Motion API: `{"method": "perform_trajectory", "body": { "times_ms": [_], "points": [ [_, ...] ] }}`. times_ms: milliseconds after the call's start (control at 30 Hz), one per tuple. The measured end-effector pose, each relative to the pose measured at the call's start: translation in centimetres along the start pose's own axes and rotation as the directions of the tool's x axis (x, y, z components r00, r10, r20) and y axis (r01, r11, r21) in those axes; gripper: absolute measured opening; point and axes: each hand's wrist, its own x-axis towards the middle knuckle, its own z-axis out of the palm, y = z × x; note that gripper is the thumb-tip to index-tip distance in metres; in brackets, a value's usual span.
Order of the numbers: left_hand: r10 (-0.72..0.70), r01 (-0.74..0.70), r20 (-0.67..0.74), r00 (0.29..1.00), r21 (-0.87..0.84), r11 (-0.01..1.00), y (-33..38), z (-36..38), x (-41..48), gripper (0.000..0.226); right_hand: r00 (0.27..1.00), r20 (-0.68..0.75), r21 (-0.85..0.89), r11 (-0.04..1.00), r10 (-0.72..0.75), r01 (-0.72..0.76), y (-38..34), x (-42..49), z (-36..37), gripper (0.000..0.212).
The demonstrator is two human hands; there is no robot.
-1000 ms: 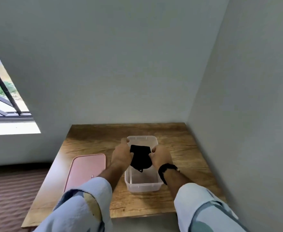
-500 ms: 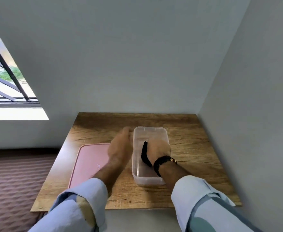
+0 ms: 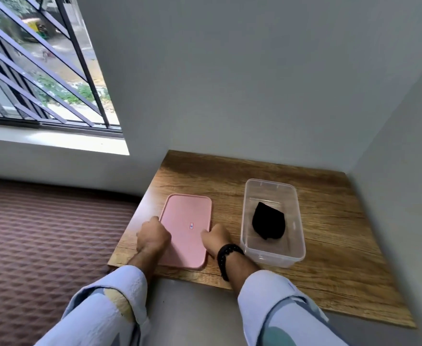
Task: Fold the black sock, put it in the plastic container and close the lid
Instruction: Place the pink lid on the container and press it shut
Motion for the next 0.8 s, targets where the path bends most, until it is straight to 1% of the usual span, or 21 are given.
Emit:
{"method": "perform_trajectory", "body": {
  "times_ms": [33, 100, 133, 200, 233, 300, 367, 433, 500, 533, 600, 667, 800],
  "points": [
    [-0.020, 0.020, 0.021, 1.000, -0.034, 0.999, -0.3, -0.1, 0.5, 0.037, 1.000, 0.024, 0.049, 0.999, 0.017, -0.018, -0.1, 0.2, 0.0, 0.037],
    [-0.081, 0.089, 0.053, 0.995, -0.168, 0.982, -1.0, -0.2, 1.3, 0.040, 1.000, 0.024, 0.072, 0.997, 0.007, -0.009, -0.5, 0.6, -0.4, 0.033],
    [-0.114, 0.127, 0.064, 0.991, -0.276, 0.953, -1.3, -0.3, 1.5, 0.040, 1.000, -0.004, 0.062, 0.998, -0.017, 0.017, -0.8, 0.6, -0.9, 0.028],
    [-0.147, 0.159, 0.065, 0.987, -0.513, 0.843, -0.7, -0.6, 1.0, 0.035, 0.993, -0.076, 0.009, 0.995, -0.095, 0.096, -2.0, 0.4, -2.6, 0.017],
    [-0.136, 0.138, 0.049, 0.989, -0.601, 0.787, 0.0, -0.8, 0.5, 0.033, 0.983, -0.117, -0.033, 0.990, -0.142, 0.139, -2.7, 0.1, -3.8, 0.018],
    [-0.055, 0.048, 0.013, 0.998, -0.691, 0.721, 2.4, -1.1, -0.5, 0.031, 0.946, -0.241, -0.130, 0.973, -0.219, 0.192, -4.1, -0.6, -6.8, 0.021],
    [0.064, -0.027, 0.021, 0.998, -0.748, 0.663, 5.6, -1.0, -1.8, 0.032, 0.894, -0.379, -0.134, 0.970, -0.238, 0.202, -4.1, -1.1, -10.3, 0.023],
    [0.202, -0.084, 0.057, 0.978, -0.776, 0.625, 9.0, -0.4, -3.6, 0.034, 0.853, -0.481, -0.095, 0.979, -0.204, 0.181, -2.1, -1.3, -14.0, 0.023],
    [0.294, -0.116, 0.102, 0.950, -0.760, 0.639, 11.8, 1.0, -5.4, 0.032, 0.817, -0.562, -0.076, 0.992, -0.128, 0.104, 1.0, -1.5, -17.0, 0.023],
    [0.310, -0.117, 0.123, 0.943, -0.749, 0.652, 12.9, 1.8, -6.1, 0.029, 0.810, -0.579, -0.060, 0.996, -0.087, 0.064, 2.5, -1.6, -18.0, 0.022],
    [0.318, -0.114, 0.153, 0.936, -0.722, 0.683, 14.5, 3.6, -7.2, 0.025, 0.809, -0.588, -0.036, 0.999, -0.018, -0.005, 5.0, -1.6, -19.4, 0.024],
    [0.311, -0.127, 0.158, 0.937, -0.674, 0.727, 15.2, 5.4, -7.9, 0.024, 0.812, -0.584, -0.029, 0.999, 0.020, -0.046, 6.9, -1.4, -20.1, 0.023],
    [0.263, -0.160, 0.095, 0.960, -0.584, 0.796, 15.5, 6.3, -8.5, 0.022, 0.828, -0.559, 0.038, 0.999, 0.050, -0.035, 8.3, -0.5, -19.8, 0.019]
  ]
}}
